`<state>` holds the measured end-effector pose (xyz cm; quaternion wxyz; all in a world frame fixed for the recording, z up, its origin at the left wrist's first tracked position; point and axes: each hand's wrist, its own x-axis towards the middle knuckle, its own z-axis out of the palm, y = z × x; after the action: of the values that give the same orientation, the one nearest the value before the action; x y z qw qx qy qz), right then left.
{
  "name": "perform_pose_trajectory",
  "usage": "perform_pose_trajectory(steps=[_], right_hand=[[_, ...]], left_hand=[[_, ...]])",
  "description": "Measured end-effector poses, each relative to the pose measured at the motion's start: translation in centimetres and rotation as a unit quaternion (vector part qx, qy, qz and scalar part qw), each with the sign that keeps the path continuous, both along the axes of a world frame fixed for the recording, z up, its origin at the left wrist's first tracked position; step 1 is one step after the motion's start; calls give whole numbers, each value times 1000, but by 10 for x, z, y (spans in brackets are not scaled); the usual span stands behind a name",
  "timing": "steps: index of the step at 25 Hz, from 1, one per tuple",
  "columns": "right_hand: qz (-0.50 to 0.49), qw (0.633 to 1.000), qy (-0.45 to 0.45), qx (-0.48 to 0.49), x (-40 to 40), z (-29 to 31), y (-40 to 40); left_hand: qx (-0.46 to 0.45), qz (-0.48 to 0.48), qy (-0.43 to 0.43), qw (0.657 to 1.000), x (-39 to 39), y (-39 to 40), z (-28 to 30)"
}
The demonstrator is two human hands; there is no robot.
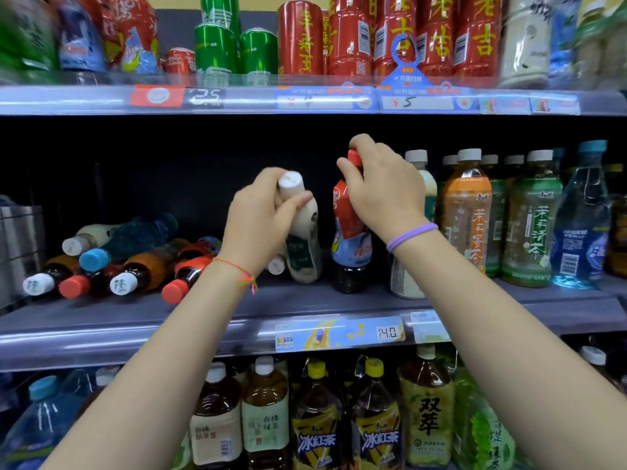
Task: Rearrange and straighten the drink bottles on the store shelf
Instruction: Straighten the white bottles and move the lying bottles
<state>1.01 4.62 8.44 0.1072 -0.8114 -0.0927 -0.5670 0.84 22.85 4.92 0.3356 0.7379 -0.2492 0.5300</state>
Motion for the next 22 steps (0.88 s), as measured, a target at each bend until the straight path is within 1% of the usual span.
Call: perform_pose_trajectory(steps=[1,2,3,5,7,8,10,12,14,16,20,21,22], right_hand=[[27,999,8,22,3,2,1],[53,997,16,46,7,4,3],[76,994,24,71,11,4,4],[112,985,50,118,20,3,6],[134,976,98,143,25,2,8],[139,972,127,137,25,0,9],[123,975,163,89,25,-6,13],[52,987,152,27,28,-13,17],[-29,990,139,-15,29,-17,20],[-83,986,140,-44,28,-23,20],[-136,977,101,-126,10,-42,17],[-135,978,85,-131,6,-46,18],[-121,984,66,-116,3,-48,19]], left_hand=[[-20,7,-29,999,-4,-1,9],[-43,10,-39,998,-7,-2,17],[-71,0,-29,997,-6,-5,25],[-134,-61,46,988,2,-15,35],[-173,-101,135,970,13,-29,32],[-185,-106,166,963,18,-34,27],[-197,-122,204,951,22,-38,14],[-188,-132,230,946,23,-37,1],[-160,-103,251,949,22,-35,-6],[-118,-65,271,953,19,-36,-13],[-70,-52,313,946,16,-35,-26],[-56,-46,318,945,17,-35,-29],[-35,-33,321,946,18,-34,-31]])
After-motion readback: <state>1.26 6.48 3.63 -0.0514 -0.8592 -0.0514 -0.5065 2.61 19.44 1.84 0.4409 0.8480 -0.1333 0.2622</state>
